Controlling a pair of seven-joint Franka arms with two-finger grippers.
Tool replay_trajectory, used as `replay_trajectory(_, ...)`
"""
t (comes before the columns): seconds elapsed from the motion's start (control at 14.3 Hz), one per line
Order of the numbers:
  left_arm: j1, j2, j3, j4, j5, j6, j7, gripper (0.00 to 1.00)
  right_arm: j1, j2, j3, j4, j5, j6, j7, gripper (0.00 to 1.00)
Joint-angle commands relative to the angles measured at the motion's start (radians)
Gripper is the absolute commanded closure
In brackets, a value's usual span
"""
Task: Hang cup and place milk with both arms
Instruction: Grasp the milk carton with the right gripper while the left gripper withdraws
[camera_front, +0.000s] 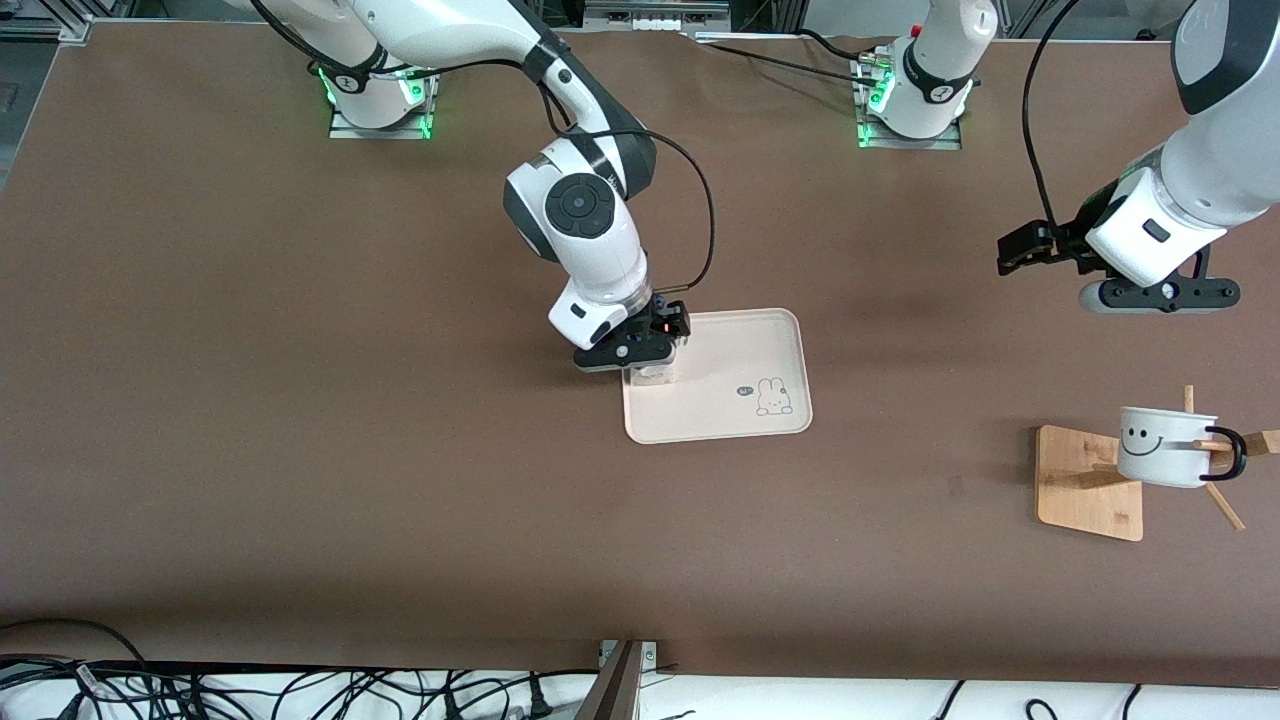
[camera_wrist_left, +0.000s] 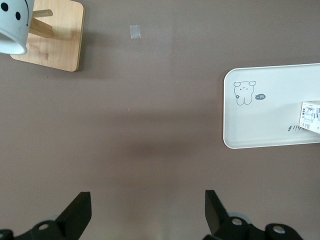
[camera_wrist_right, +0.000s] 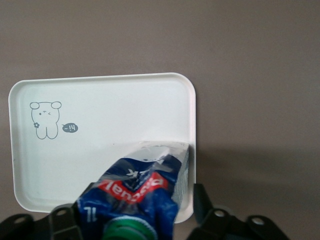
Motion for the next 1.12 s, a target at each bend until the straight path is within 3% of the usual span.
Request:
replay_trajectory(0.0,0.004,0.022,0.008,0.080,0.007,-0.056,-0.010,0.00,-0.007,-0.018,0.004,0.002,0.002,-0.023,-0.005,0.63)
replay_trajectory(0.21,-0.022,0.025,0.065,0.112,0.007,-0.081,-0.008,0.00,-0.007,-0.018,0.001,0.003,0.044,-0.021,0.001,0.66)
replay_trajectory(0.84,-0.010,0.007,0.063,0.116,0.010,-0.072,-0.007,0.00,-0.008,-0.052,0.010,0.006,0.059,-0.023,0.067,0.67)
replay_trajectory(1.05,0.002,0.008,0.066,0.130,0.009,-0.073,0.001,0.00,-0.017,-0.134,-0.005,0.008,0.050,-0.182,0.063,0.67)
